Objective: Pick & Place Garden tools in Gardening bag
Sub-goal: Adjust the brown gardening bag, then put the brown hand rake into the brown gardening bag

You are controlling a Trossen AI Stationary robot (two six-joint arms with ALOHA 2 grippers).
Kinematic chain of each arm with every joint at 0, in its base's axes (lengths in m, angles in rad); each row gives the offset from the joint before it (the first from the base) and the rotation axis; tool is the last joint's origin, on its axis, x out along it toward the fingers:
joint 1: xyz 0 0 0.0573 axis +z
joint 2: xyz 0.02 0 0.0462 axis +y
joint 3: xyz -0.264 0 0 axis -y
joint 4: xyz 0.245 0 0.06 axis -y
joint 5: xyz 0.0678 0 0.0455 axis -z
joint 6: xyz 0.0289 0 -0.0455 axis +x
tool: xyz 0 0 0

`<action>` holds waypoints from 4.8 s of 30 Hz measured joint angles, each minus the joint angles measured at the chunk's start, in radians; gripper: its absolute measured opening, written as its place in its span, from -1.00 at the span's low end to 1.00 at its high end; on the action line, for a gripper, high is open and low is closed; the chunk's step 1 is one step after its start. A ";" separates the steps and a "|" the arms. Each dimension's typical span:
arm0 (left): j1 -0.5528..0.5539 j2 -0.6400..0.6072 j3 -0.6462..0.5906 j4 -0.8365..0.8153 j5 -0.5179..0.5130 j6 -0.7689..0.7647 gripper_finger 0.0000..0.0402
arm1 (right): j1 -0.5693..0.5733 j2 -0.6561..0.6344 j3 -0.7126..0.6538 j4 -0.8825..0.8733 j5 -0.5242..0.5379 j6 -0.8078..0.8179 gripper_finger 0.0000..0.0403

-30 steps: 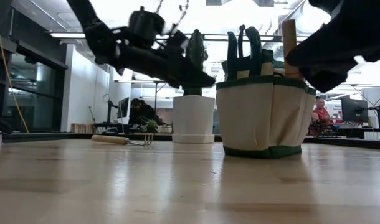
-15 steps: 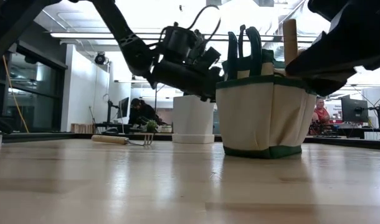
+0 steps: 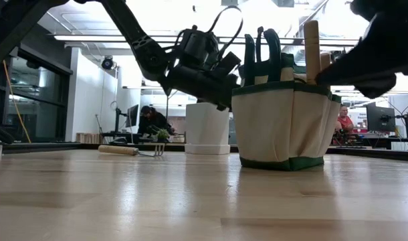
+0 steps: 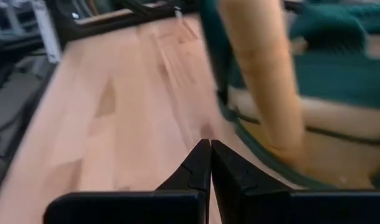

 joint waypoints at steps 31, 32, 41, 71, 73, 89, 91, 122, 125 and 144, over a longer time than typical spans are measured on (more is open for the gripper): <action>-0.024 0.002 -0.001 -0.239 0.149 -0.078 0.09 | 0.027 -0.161 0.000 -0.809 0.156 0.644 -0.99; -0.028 0.002 -0.001 -0.248 0.150 -0.078 0.09 | 0.018 -0.171 0.000 -0.840 0.155 0.656 -0.99; -0.073 0.001 -0.002 -0.353 0.158 -0.078 0.09 | -0.075 -0.188 0.000 -0.926 0.142 0.633 -0.99; -0.237 0.000 -0.002 -0.184 0.137 -0.130 0.09 | -0.522 -0.378 -0.001 -0.733 -0.151 -0.149 -0.99; -0.240 -0.001 -0.002 -0.181 0.124 -0.131 0.09 | -0.562 -0.388 -0.001 -0.724 -0.175 -0.196 -0.99; -0.226 -0.003 0.000 -0.284 0.053 -0.130 0.09 | -0.671 -0.633 -0.001 -0.820 -0.235 -0.294 -0.99; -0.226 -0.019 -0.001 -0.326 0.048 -0.123 0.09 | -0.670 -0.666 -0.001 -0.845 -0.238 -0.272 -0.99; -0.139 -0.358 -0.204 -1.076 -0.364 -0.138 0.09 | -0.535 -0.714 0.000 -0.903 -0.249 -0.168 -0.99; -0.143 -0.448 -0.282 -1.037 -0.383 -0.149 0.09 | -0.535 -0.714 0.000 -0.904 -0.252 -0.165 -0.99; 0.096 -0.773 -0.572 -0.975 -0.420 -0.004 0.09 | -0.535 -0.714 0.000 -0.901 -0.257 -0.176 -0.98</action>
